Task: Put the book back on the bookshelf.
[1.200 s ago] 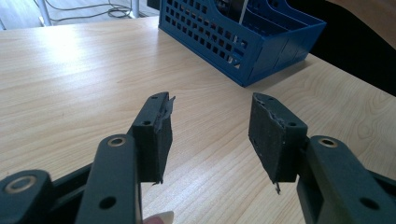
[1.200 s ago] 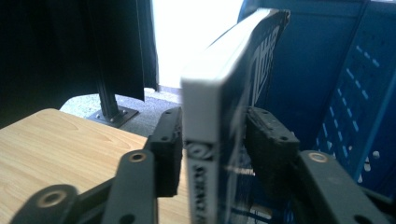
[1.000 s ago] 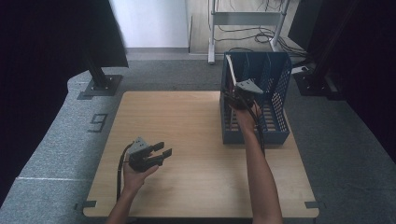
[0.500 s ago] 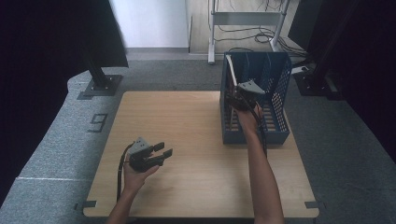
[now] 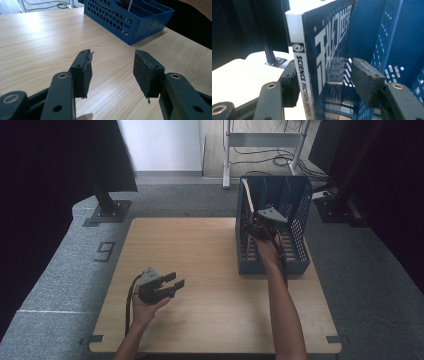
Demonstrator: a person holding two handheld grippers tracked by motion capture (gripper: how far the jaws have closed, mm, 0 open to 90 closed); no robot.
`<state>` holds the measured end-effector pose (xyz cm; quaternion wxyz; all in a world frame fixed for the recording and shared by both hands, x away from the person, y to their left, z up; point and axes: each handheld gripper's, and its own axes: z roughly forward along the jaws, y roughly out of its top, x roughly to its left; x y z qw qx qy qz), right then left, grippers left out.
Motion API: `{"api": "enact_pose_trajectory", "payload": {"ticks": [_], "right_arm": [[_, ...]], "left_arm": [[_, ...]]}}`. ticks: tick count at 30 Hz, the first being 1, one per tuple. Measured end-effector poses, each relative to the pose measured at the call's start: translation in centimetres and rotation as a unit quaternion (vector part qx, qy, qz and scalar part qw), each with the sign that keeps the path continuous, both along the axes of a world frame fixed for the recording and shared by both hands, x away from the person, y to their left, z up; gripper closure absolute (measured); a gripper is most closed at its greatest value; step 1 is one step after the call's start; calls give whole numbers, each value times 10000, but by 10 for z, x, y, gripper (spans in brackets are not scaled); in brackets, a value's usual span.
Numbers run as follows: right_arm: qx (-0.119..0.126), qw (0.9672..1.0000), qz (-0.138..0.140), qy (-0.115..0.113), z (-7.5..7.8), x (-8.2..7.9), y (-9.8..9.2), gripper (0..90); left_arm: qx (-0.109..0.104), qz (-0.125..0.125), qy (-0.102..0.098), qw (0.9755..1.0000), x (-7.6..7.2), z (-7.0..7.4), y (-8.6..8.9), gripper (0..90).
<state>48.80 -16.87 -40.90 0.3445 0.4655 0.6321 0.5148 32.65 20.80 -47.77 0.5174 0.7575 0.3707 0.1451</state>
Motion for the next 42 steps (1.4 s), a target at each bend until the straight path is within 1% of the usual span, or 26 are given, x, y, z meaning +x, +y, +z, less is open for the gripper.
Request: {"api": "enact_pose_trajectory", "payload": {"ticks": [9, 14, 15, 16, 18, 23, 26, 32, 38, 40, 42], "right_arm": [[11, 9999, 93, 48, -2, -5, -3, 421], [-33, 9998, 124, 136, -4, -8, -4, 409], [-33, 9998, 134, 136, -3, -9, -4, 409], [-5, 9999, 148, 88, -3, -11, -4, 412], [47, 9998, 179, 97, -3, -14, -5, 412], [43, 9997, 201, 113, -8, -18, -7, 412], [-3, 9997, 188, 158, -10, -18, -8, 412], [19, 9998, 164, 77, -8, -17, -10, 421], [-16, 9998, 155, 110, -9, -17, -10, 427], [-12, 9999, 150, 77, -9, -16, -9, 436], [-9, 9999, 152, 32, -9, -16, -9, 472]], "left_arm": [[5, 3, -2, 10000, 0, 0, 0, 488], [-3, 0, -2, 10000, 0, 0, 0, 488], [3, 2, -3, 10000, 0, 0, 0, 488], [-1, 2, -6, 10000, 0, 0, 0, 488], [0, 6, -10, 10000, 0, 1, 0, 488], [11, -1, -8, 10000, -1, 1, 0, 488], [26, -10, -1, 10000, 0, 0, 0, 488], [29, -10, 3, 10000, 0, 0, -1, 488], [25, -11, 10, 10000, 0, 0, 0, 488], [29, -16, 6, 10000, 0, 0, -1, 488], [35, -19, 8, 10000, 0, 0, -1, 488]]}}
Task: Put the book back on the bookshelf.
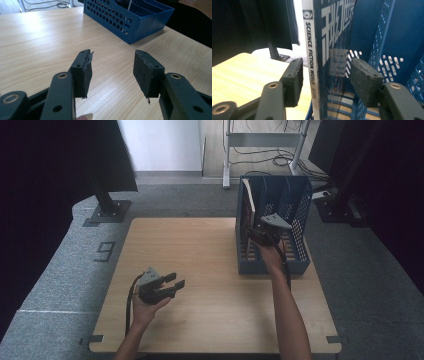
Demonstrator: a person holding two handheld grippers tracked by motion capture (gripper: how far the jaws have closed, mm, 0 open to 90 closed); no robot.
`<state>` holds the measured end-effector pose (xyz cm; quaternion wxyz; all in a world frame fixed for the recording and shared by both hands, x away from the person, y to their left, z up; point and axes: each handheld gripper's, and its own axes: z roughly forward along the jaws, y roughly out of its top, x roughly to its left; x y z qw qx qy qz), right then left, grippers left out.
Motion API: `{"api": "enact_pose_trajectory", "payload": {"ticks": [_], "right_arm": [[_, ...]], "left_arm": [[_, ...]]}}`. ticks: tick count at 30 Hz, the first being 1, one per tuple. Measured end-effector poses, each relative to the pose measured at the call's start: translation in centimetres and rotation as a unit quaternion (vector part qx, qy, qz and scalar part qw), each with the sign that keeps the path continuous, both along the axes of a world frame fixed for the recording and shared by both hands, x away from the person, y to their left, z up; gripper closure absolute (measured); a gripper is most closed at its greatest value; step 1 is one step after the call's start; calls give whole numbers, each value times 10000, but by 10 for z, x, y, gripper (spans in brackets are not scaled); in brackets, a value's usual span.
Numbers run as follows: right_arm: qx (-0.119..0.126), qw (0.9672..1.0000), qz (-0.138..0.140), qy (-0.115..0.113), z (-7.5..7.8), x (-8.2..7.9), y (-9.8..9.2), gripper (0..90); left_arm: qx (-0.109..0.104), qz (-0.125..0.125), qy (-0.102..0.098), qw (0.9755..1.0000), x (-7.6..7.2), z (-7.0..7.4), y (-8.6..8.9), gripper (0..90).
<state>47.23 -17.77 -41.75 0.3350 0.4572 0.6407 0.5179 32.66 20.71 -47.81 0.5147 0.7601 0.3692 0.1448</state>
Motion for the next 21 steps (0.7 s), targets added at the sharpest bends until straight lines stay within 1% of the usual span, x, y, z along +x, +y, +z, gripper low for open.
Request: {"api": "enact_pose_trajectory", "payload": {"ticks": [1, 2, 7, 10, 12, 14, 15, 16, 17, 18, 19, 20, 21], "right_arm": [[-22, 10000, -7, 8, 0, 1, 0, 481], [-62, 10000, -10, 72, 1, 3, 1, 483], [-182, 9998, -42, 46, 3, 8, 6, 550], [-335, 9994, -51, 68, 3, 10, 10, 584], [-403, 9992, -67, 26, 2, 11, 13, 625], [-506, 9986, -143, -7, 2, 11, 15, 712], [-615, 9978, -227, -65, 2, 11, 16, 764], [-792, 9962, -334, -121, 2, 11, 17, 795], [-935, 9948, -380, -166, 2, 11, 18, 806], [-1037, 9937, -388, -162, 3, 11, 18, 808], [-1175, 9920, -436, -176, 3, 11, 18, 808], [-1252, 9909, -453, -201, 4, 12, 18, 809], [-1262, 9908, -445, -200, 4, 12, 16, 809]], "left_arm": [[4, 4, 7, 10000, 0, 0, 0, 488], [7, 1, 9, 10000, 0, 0, 0, 488], [-11, 27, 0, 10000, 0, 0, 1, 488], [-9, 22, 9, 10000, 0, 0, 2, 488], [-18, 18, 0, 10000, 0, 0, 2, 488], [-32, 31, -8, 10000, 0, 1, 3, 488], [-27, 36, -8, 10000, 0, 1, 3, 488], [-26, 40, -8, 10000, 0, 1, 3, 488], [-29, 43, -9, 10000, 0, 1, 3, 488], [-27, 43, -9, 10000, 0, 1, 3, 488], [-22, 40, -7, 10000, 0, 1, 3, 488], [-28, 44, -6, 10000, 1, 1, 3, 488], [-36, 44, -3, 10000, 1, 0, 3, 488]]}}
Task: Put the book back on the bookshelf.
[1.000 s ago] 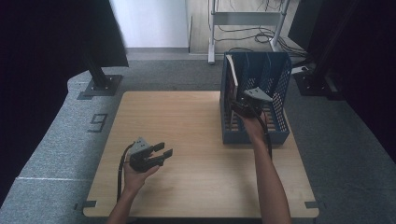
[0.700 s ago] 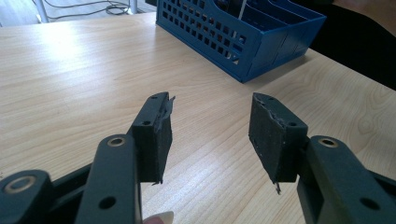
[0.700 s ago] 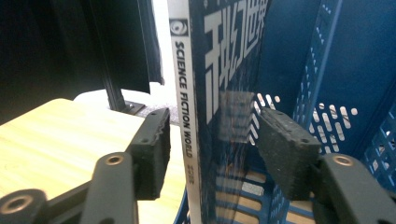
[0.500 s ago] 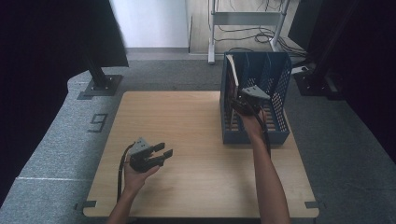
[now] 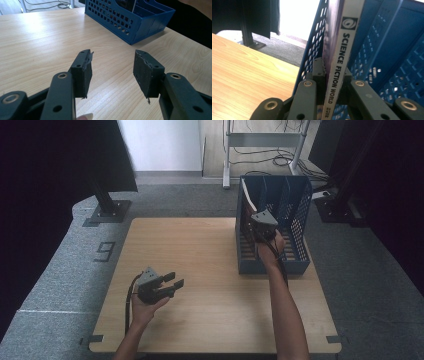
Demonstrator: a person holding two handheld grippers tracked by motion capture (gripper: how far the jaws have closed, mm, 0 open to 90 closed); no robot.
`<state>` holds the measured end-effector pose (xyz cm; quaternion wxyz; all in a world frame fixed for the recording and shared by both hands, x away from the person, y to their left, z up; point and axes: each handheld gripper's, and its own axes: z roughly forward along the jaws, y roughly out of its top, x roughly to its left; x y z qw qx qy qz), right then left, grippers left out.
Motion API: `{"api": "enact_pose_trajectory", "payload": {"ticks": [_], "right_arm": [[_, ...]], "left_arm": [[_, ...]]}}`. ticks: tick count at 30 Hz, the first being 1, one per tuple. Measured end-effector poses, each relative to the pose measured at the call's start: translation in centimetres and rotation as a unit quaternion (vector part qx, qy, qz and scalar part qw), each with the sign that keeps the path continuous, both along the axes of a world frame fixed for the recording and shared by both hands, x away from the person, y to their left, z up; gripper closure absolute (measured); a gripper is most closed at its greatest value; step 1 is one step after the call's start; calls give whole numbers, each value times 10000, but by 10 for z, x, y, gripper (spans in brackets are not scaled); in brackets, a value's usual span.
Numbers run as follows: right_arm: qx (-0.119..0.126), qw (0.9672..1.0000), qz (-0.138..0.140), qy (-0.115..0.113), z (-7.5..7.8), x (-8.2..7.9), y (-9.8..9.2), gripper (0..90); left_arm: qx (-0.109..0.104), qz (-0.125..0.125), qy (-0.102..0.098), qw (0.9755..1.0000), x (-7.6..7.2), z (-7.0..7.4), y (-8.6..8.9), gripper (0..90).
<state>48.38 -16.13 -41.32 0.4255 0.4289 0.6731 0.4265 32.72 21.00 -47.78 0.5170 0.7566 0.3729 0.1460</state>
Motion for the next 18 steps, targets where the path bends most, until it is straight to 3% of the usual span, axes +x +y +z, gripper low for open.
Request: {"api": "enact_pose_trajectory", "payload": {"ticks": [13, 18], "right_arm": [[532, 9978, 394, 62, -1, -4, 3, 682], [643, 9967, 464, 142, -1, -5, 3, 536]], "left_arm": [[19, -27, 5, 10000, -1, 0, -1, 488], [22, -34, 11, 10000, 0, 0, -1, 488]]}}
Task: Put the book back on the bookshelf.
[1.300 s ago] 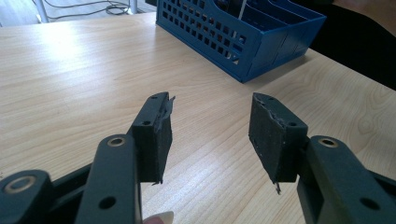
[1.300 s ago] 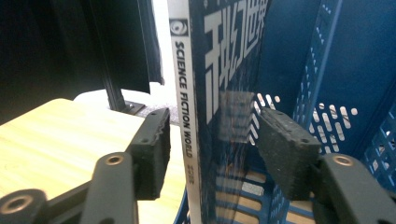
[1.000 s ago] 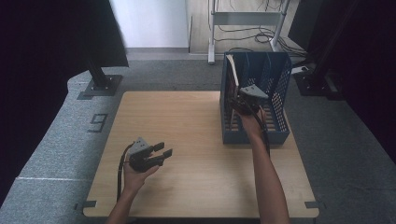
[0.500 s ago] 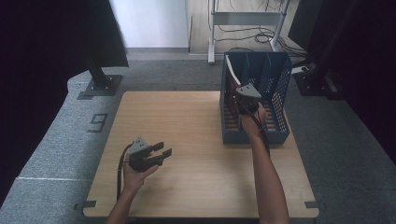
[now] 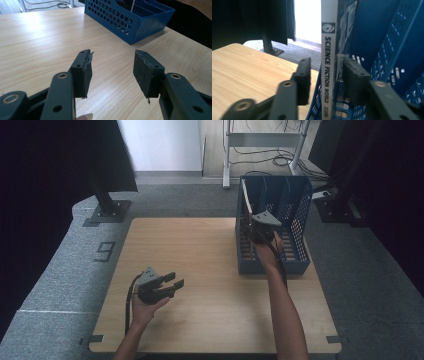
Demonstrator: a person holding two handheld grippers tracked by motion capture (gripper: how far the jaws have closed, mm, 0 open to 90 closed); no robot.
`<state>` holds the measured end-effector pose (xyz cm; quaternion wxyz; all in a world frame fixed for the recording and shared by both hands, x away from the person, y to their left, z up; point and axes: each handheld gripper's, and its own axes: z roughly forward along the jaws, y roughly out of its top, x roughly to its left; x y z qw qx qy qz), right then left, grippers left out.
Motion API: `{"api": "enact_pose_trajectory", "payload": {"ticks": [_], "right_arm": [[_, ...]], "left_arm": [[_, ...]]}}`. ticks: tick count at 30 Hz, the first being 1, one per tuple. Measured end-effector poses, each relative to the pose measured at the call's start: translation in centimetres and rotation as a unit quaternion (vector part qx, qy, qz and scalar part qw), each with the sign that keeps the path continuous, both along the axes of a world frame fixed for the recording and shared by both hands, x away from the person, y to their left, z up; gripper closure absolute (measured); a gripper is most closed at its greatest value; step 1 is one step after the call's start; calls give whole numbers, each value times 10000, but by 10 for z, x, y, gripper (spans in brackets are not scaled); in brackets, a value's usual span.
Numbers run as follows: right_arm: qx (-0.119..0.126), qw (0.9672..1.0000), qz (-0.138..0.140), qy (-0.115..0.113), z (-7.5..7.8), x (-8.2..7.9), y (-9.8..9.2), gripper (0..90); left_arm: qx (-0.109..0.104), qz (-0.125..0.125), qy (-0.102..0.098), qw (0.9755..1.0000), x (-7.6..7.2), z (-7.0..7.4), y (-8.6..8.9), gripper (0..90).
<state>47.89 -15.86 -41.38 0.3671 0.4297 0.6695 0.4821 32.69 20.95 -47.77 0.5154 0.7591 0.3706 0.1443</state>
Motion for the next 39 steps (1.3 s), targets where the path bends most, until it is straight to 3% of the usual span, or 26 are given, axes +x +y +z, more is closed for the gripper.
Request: {"api": "enact_pose_trajectory", "payload": {"ticks": [3, 7, 21, 28, 39], "right_arm": [[90, 10000, 23, 22, 1, -3, 0, 470], [254, 9996, 82, -45, 2, -10, -2, 455], [508, 9986, 153, -22, -3, -32, -17, 440], [577, 9979, 287, -75, -7, -50, -22, 443], [656, 9963, 553, 25, -19, -79, -28, 444]], "left_arm": [[8, -6, 7, 10000, 0, 0, -1, 488], [4, -4, 12, 10000, 0, 0, -1, 488], [26, -19, 8, 10000, -1, 0, -1, 487], [24, -8, -1, 10000, -1, 1, -1, 487], [68, -1, 34, 10000, 0, -1, -2, 487]]}}
